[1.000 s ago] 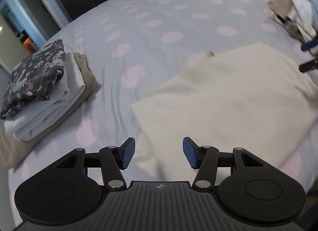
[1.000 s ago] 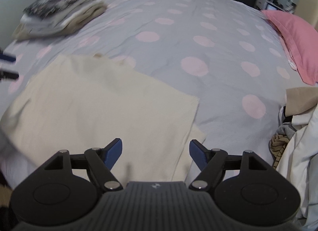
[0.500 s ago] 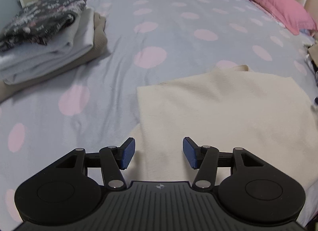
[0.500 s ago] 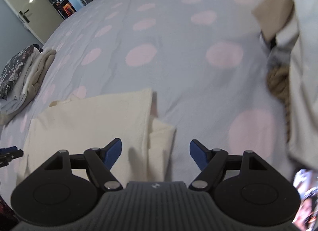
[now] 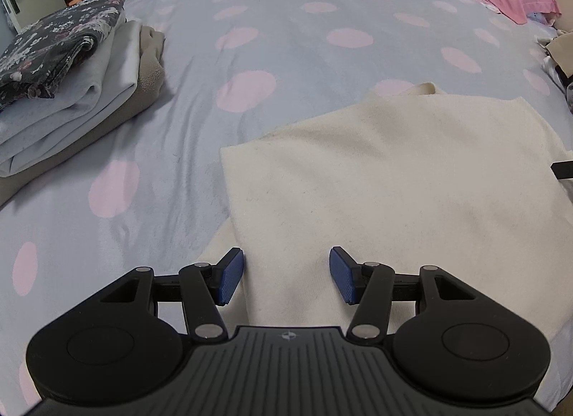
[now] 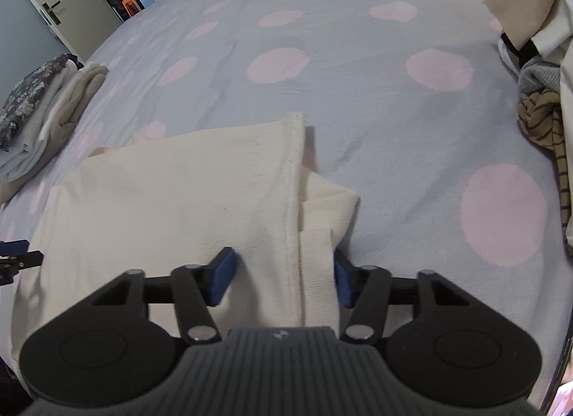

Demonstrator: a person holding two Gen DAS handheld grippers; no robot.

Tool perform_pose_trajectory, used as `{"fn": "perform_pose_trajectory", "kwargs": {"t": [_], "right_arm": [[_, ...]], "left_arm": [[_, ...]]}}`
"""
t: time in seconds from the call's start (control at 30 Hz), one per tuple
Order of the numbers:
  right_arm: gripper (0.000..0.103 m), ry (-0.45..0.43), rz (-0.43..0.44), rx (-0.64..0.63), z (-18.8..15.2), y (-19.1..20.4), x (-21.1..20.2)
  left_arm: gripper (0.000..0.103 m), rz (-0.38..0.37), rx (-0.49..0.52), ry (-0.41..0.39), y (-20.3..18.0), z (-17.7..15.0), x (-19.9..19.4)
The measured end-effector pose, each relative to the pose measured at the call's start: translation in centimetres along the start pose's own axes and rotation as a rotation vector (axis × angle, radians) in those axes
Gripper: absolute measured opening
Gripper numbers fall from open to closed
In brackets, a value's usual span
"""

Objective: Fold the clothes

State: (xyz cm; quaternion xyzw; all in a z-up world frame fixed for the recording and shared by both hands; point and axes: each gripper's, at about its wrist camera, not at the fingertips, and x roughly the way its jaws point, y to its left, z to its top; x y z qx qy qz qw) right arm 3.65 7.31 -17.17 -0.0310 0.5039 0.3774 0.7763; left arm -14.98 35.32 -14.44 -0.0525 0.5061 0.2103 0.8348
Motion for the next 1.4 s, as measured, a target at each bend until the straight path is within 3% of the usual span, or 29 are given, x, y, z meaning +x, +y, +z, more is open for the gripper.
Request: {"fn": "perform_pose_trajectory", "kwargs": {"t": [0.03,0.1,0.17,0.3,0.5,0.73,1.13,1.4], "right_arm": [[0.046,-0.002,0.013,0.006,0.0,0.0,-0.1],[0.024,-0.006,0.036,0.012,0.0,0.1,-0.3],[0.022,-0.010,0.044,-0.001,-0.1,0.4,-0.7],[0.021,-0.014,0.075,0.044,0.1,0.1,-1.6],[0.021,-0.003,0.212,0.168,0.6,-0.3,-3.7],[0.021,0.033,0.311,0.154,2.1,3.2,-5.5],[0.021,0.126,0.539,0.168,5.3,14.3,-4.2],[0.021,0.192,0.496,0.087,4.2,22.8,1.5]], "left_arm": [[0.051,0.002,0.003,-0.001,0.0,0.0,0.0],[0.051,0.005,0.008,-0.002,-0.1,0.0,-0.1],[0.051,0.012,0.019,-0.007,-0.2,-0.1,-0.3],[0.051,0.027,0.032,-0.031,-0.2,-0.1,-1.1],[0.051,0.020,-0.002,-0.075,0.4,0.0,-2.8],[0.051,-0.011,-0.060,-0.126,1.5,0.0,-4.7],[0.051,-0.015,-0.110,-0.190,3.3,-0.1,-7.5],[0.051,0.040,-0.180,-0.176,5.7,-0.3,-7.9]]}}
